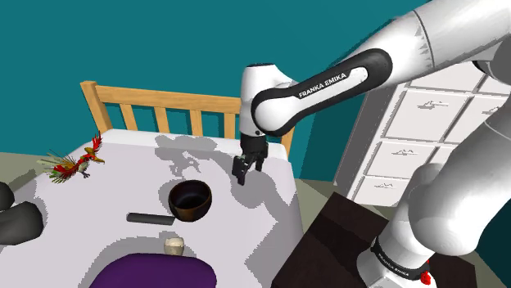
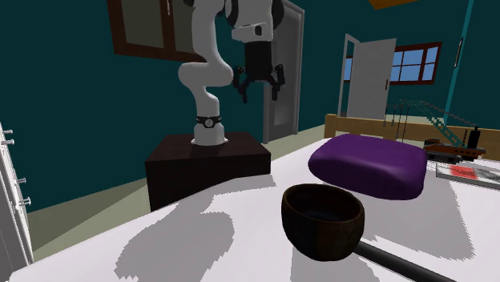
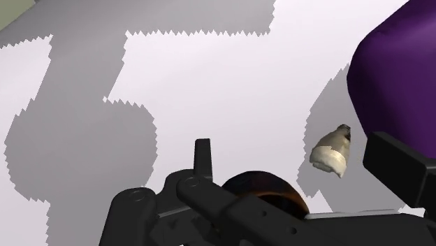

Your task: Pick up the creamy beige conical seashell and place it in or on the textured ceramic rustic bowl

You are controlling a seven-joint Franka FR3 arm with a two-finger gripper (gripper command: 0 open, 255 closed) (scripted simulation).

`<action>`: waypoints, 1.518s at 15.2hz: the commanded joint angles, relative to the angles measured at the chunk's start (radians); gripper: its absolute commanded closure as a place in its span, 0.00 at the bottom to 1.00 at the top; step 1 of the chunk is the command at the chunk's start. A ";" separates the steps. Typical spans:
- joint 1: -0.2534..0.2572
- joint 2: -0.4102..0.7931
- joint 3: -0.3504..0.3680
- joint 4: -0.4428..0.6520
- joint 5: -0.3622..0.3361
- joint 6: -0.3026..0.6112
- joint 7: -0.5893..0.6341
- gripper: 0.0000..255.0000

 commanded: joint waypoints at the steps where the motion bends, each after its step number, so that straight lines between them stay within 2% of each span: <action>1: 0.008 0.071 0.014 0.022 0.005 0.047 0.022 0.00; 12: 0.079 0.483 0.058 0.264 -0.019 0.208 0.155 0.00; 18: 0.135 0.709 0.057 0.458 -0.039 0.239 0.215 0.00; 23: 0.187 0.902 0.051 0.661 -0.048 0.231 0.254 0.00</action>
